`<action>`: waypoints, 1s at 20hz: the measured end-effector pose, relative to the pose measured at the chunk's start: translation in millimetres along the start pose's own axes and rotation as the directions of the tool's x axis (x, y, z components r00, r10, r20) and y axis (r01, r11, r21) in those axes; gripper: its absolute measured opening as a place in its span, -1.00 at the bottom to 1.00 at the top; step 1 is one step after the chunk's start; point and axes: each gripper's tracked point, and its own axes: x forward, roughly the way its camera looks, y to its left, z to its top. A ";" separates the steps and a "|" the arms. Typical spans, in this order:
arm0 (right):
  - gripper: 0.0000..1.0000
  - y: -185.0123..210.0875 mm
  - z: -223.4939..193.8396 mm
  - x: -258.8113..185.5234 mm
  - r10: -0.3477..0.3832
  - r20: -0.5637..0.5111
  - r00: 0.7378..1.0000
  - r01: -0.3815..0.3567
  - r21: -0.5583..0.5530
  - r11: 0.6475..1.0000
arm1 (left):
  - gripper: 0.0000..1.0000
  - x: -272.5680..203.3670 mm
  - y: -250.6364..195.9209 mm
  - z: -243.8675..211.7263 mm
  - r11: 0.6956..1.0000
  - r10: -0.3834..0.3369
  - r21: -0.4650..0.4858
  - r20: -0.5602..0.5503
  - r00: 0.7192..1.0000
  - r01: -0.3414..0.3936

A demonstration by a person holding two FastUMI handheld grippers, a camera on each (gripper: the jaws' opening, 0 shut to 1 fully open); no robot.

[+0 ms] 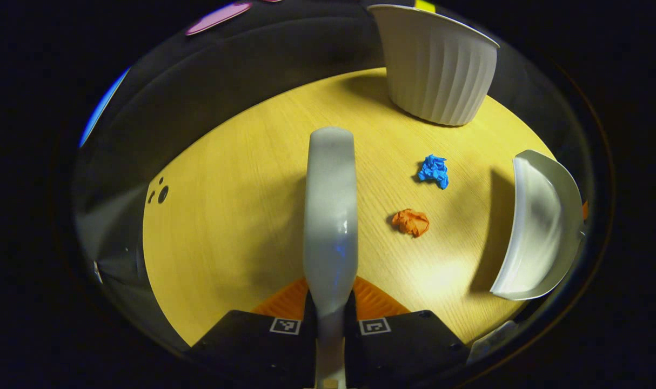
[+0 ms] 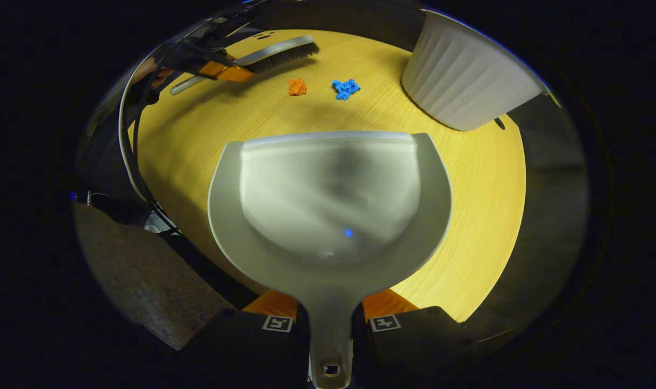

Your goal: Pick up the small broom and dustpan from the desktop, sweep the trash into the dustpan with the broom, and then empty the trash into the garbage bin.

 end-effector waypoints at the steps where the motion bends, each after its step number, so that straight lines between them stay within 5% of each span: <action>1: -0.27 -0.3 1.2 3.2 0.004 -0.009 1.000 -0.004 -0.005 1.000 | -0.50 5.5 -6.4 7.3 0.999 -0.006 0.036 -0.014 1.000 0.007; 5: -0.27 -8.2 4.5 14.5 0.011 -0.036 0.999 -0.011 -0.015 1.000 | -0.50 26.0 -30.0 16.0 0.994 -0.044 0.102 -0.053 0.998 0.049; 11: -0.27 -14.9 12.2 29.2 0.052 -0.029 0.998 -0.052 -0.025 0.998 | -0.51 22.4 -80.4 19.9 0.966 -0.192 0.156 -0.103 0.976 0.206; 18: -0.34 -22.7 12.9 36.7 0.067 0.010 0.998 -0.067 -0.051 0.996 | -0.51 0.8 -143.5 14.8 0.890 -0.395 0.181 -0.151 0.906 0.418; 20: -0.27 -21.5 13.3 39.1 0.071 0.032 0.997 -0.069 -0.048 0.996 | -0.51 -9.0 -158.0 11.0 0.857 -0.473 0.136 -0.174 0.864 0.497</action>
